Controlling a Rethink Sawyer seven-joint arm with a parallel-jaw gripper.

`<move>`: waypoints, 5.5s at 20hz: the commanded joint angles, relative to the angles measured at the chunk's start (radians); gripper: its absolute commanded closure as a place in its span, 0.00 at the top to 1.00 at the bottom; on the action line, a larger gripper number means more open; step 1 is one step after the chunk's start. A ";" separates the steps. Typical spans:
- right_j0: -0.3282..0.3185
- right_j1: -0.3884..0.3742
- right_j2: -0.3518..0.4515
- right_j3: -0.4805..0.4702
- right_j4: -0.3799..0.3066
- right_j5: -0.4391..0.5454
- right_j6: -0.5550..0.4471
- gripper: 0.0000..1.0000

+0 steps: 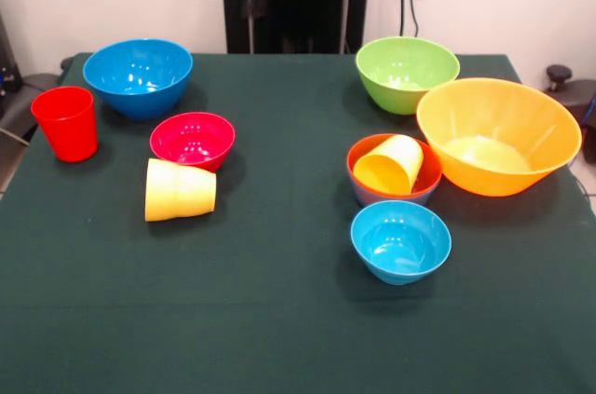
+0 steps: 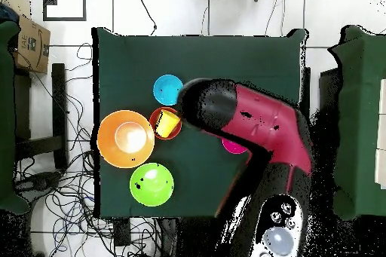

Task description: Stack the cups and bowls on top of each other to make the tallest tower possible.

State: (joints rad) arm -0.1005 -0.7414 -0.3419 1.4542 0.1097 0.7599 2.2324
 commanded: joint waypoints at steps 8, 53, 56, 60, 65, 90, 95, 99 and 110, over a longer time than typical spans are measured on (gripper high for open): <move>-0.157 0.146 0.341 0.025 -0.240 -0.216 -0.281 1.00; 0.120 0.233 0.217 0.116 -0.174 -0.387 0.120 1.00; 0.132 0.236 0.212 0.122 -0.162 -0.394 0.127 1.00; 0.142 0.224 0.208 0.137 -0.145 -0.391 0.125 1.00; 0.147 0.220 0.208 0.136 -0.132 -0.372 0.110 1.00; 0.115 0.354 0.208 0.088 -0.145 -0.486 0.068 1.00; 0.110 0.356 0.210 0.081 -0.151 -0.468 0.043 1.00; 0.095 0.345 0.227 0.068 -0.178 -0.410 -0.025 1.00; 0.089 0.311 0.245 0.080 -0.182 -0.369 -0.050 1.00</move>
State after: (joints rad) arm 0.0049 -0.4129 -0.1928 1.5454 -0.0341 0.3080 2.1925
